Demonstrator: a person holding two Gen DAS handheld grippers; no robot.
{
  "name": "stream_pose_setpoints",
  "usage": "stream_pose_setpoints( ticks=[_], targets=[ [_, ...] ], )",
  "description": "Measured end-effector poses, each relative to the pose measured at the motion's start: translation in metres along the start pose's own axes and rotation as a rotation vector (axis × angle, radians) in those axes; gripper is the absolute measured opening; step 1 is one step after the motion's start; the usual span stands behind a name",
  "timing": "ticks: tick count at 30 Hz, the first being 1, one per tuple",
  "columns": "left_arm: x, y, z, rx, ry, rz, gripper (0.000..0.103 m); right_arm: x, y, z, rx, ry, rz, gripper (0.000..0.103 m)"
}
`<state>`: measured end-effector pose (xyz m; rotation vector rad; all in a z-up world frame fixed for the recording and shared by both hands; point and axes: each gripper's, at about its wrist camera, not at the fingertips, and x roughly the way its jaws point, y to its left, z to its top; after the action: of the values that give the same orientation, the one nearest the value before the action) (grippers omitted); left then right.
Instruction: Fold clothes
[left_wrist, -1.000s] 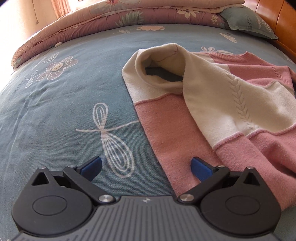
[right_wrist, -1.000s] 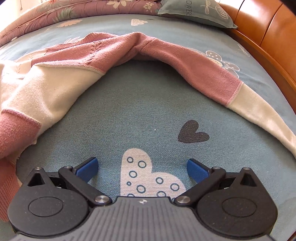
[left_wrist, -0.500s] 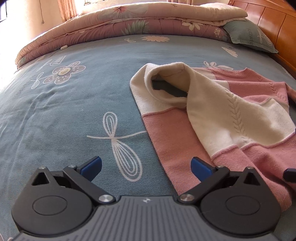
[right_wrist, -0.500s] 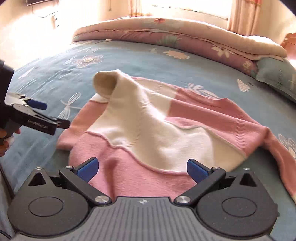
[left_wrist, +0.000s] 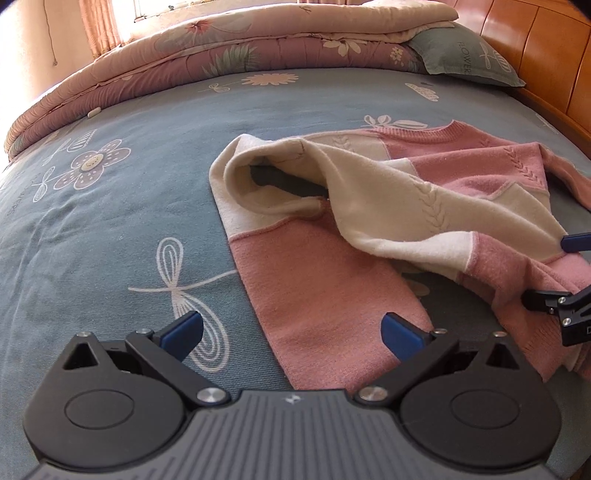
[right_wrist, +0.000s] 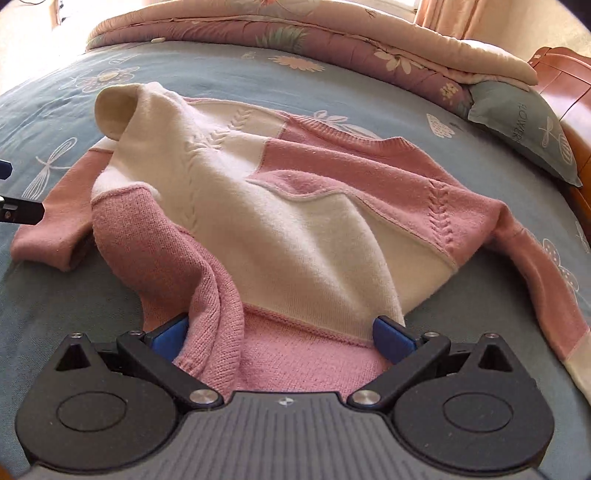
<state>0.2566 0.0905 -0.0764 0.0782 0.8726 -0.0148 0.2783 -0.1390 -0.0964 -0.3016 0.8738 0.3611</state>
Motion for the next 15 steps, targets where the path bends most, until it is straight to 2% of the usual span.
stream_pose_setpoints(
  ticks=[3, 6, 9, 11, 14, 15],
  targets=[
    [0.007, -0.019, 0.004, 0.042, 0.003, -0.016, 0.102, 0.002, -0.003, -0.001, 0.010, -0.004, 0.000, 0.103],
    [0.017, -0.033, 0.009, 0.070, 0.008, -0.001, 0.102, 0.003, 0.003, -0.002, 0.010, -0.011, -0.007, 0.103],
    [0.028, -0.047, 0.011, 0.103, 0.036, 0.069, 0.102, 0.001, 0.002, -0.004, 0.020, -0.016, -0.003, 0.103],
    [0.029, -0.053, 0.009, 0.137, 0.049, 0.062, 0.102, 0.000, 0.002, -0.005, 0.022, -0.021, -0.005, 0.103],
    [0.033, -0.054, 0.002, 0.197, 0.051, 0.207, 0.103, -0.001, 0.003, -0.006, 0.025, -0.028, -0.011, 0.103],
    [0.030, -0.049, 0.000, 0.186, 0.044, 0.240, 0.103, -0.002, 0.004, -0.007, 0.026, -0.029, -0.013, 0.103]
  ],
)
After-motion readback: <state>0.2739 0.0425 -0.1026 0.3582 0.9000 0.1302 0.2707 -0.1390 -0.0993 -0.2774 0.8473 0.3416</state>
